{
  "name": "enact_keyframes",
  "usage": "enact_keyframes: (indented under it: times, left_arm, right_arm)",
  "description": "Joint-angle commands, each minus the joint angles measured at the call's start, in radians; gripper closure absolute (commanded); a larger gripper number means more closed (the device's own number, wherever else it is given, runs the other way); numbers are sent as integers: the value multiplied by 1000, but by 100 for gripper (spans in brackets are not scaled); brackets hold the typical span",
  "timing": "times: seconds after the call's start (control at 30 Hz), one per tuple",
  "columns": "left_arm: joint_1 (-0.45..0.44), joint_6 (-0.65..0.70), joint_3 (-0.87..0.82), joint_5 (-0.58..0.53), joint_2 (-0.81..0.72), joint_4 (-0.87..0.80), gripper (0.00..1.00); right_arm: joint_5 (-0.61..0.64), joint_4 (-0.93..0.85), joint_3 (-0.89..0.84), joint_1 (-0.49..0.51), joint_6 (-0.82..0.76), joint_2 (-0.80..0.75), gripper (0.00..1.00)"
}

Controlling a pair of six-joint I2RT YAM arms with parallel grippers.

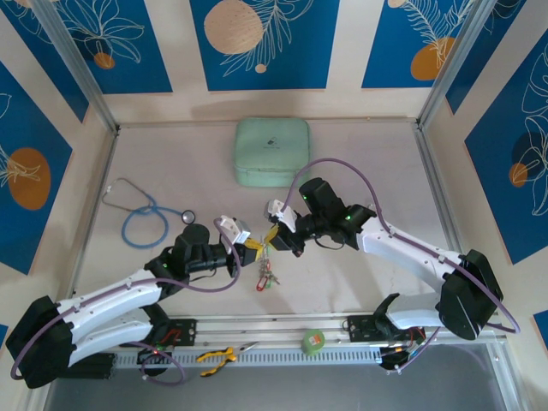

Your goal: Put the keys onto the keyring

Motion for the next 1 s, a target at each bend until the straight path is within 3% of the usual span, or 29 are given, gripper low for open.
enact_keyframes:
  times: [0.0, 0.4, 0.97]
  left_arm:
    - [-6, 18, 23, 28, -4, 46, 100]
    - [-7, 29, 19, 29, -15, 46, 100]
    - [-6, 107, 7, 12, -28, 101, 100]
  right_arm:
    - [-10, -4, 35, -6, 12, 11, 100]
    - [111, -58, 72, -20, 84, 51, 100]
    - [104, -159, 131, -15, 118, 99, 99]
